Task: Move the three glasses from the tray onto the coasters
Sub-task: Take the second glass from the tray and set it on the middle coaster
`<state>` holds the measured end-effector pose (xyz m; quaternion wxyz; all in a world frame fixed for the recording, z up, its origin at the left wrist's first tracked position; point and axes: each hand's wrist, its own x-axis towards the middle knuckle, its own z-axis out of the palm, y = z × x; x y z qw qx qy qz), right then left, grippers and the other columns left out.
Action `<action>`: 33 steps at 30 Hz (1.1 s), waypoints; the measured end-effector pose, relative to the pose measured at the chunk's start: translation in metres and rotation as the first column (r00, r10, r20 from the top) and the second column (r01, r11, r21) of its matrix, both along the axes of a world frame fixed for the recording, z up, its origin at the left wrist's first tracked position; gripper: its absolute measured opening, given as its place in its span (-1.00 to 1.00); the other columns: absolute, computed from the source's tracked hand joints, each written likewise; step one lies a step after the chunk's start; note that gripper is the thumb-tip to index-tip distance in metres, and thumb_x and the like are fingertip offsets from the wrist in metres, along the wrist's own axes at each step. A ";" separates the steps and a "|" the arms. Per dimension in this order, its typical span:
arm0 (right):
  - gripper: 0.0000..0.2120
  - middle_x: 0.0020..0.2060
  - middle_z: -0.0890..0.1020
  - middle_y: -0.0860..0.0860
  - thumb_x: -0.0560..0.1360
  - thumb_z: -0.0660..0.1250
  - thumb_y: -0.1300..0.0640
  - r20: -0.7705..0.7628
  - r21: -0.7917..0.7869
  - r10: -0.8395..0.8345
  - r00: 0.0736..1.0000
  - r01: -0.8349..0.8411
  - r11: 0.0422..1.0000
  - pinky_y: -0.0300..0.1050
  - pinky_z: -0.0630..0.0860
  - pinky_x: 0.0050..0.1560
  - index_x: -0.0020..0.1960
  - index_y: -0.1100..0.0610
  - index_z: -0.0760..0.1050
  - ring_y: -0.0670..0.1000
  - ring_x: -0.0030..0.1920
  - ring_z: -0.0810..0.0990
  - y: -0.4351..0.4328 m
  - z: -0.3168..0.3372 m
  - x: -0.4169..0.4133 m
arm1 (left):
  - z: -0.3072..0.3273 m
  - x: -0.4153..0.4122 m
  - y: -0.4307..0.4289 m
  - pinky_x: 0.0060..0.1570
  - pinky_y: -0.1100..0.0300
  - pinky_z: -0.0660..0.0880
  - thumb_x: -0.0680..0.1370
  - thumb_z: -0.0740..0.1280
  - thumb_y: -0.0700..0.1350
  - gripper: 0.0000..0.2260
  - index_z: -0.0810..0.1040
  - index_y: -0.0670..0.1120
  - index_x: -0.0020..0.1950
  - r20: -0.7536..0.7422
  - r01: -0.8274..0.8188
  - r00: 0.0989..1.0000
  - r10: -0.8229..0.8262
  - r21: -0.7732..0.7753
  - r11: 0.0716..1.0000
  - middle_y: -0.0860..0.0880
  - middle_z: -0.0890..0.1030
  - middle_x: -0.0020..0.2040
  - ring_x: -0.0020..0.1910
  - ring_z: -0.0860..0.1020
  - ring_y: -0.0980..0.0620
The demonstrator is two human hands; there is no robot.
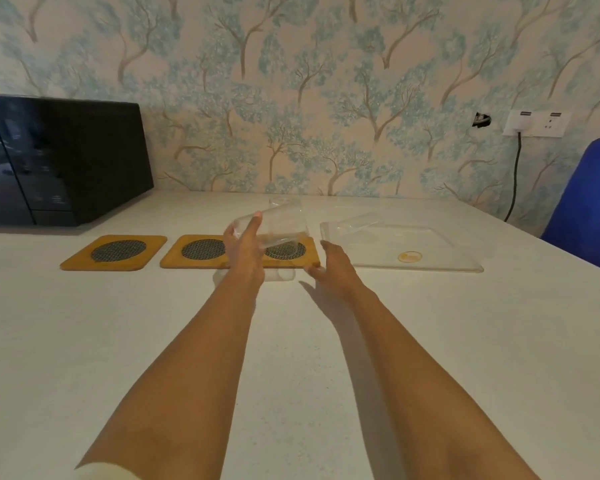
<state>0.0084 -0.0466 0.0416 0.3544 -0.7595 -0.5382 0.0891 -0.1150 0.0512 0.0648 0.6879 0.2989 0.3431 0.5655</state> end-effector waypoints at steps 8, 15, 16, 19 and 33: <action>-0.57 0.34 0.45 0.19 0.63 0.04 0.03 0.200 -0.176 -0.166 0.966 0.202 0.964 0.04 0.32 0.37 0.36 0.29 0.35 0.18 0.34 0.43 0.012 -0.032 -0.001 | 0.013 -0.030 0.017 0.33 0.02 0.40 0.34 0.53 -0.17 -0.41 0.43 0.00 0.33 -0.332 -0.161 0.914 0.234 0.234 0.959 -0.06 0.39 0.40 0.34 0.40 -0.07; -0.59 0.35 0.44 0.17 0.65 -0.01 0.07 0.274 -0.180 -0.222 0.936 0.276 0.944 0.02 0.29 0.39 0.36 0.28 0.34 0.16 0.36 0.41 0.023 -0.038 0.000 | 0.019 -0.037 0.032 0.25 0.10 0.39 0.34 0.52 -0.23 -0.39 0.40 -0.05 0.35 -0.436 -0.176 0.830 0.347 0.385 0.906 -0.10 0.36 0.39 0.34 0.38 -0.08; -0.60 0.34 0.45 0.17 0.64 -0.01 0.07 0.281 -0.177 -0.229 0.932 0.285 0.942 0.02 0.29 0.39 0.35 0.28 0.34 0.16 0.36 0.41 0.023 -0.039 0.000 | 0.021 -0.038 0.034 0.24 0.11 0.38 0.35 0.52 -0.22 -0.38 0.39 -0.05 0.36 -0.458 -0.171 0.812 0.361 0.406 0.898 -0.10 0.36 0.40 0.35 0.38 -0.08; -0.62 0.32 0.46 0.16 0.64 0.00 0.11 0.307 -0.163 -0.259 0.916 0.319 0.934 0.02 0.31 0.38 0.32 0.28 0.37 0.15 0.35 0.42 0.027 -0.043 -0.001 | 0.025 -0.042 0.041 0.25 0.11 0.36 0.35 0.51 -0.23 -0.34 0.34 -0.06 0.39 -0.504 -0.138 0.778 0.376 0.447 0.884 -0.13 0.34 0.39 0.34 0.38 -0.09; -0.61 0.37 0.43 0.12 0.60 0.03 0.12 0.376 -0.153 -0.374 0.847 0.455 0.877 0.08 0.28 0.42 0.36 0.21 0.36 0.12 0.41 0.35 0.046 -0.051 -0.009 | 0.034 -0.056 0.084 0.34 0.08 0.34 0.31 0.54 -0.26 -0.25 0.29 -0.11 0.43 -0.547 -0.173 0.724 0.420 0.445 0.879 -0.12 0.37 0.41 0.41 0.32 -0.09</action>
